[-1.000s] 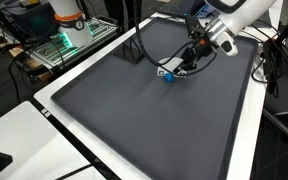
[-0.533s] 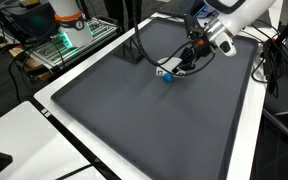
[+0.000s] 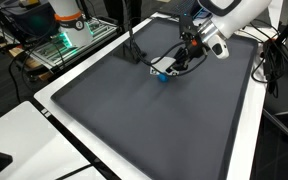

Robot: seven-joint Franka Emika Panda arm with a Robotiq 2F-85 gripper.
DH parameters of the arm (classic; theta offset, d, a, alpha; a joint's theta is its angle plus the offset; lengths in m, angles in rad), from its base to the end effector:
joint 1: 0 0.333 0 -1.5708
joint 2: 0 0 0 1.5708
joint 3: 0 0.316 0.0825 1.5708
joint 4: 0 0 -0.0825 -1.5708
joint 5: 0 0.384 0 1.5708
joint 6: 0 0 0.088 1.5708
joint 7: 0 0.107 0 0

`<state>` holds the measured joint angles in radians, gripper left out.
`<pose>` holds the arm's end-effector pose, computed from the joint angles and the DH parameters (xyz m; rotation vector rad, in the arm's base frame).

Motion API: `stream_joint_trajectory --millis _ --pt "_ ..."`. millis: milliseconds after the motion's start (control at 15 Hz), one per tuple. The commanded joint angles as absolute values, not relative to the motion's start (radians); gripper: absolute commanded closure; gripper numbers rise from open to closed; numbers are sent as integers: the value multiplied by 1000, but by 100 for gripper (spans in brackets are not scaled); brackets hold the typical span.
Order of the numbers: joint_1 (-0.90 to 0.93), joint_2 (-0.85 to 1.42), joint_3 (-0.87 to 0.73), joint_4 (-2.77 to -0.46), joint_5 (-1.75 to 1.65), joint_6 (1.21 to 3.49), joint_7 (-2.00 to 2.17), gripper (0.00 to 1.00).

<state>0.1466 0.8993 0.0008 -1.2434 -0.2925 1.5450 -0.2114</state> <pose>0.6786 0.0688 0.1925 2.6819 0.6022 -0.8586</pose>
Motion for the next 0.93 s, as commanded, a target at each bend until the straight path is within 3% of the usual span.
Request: stream_joint_trajectory --millis 0,867 --pt "113 866 21 -1337 -265 1590 -182 99" --pt "103 808 9 -1407 -224 1728 -39 99"
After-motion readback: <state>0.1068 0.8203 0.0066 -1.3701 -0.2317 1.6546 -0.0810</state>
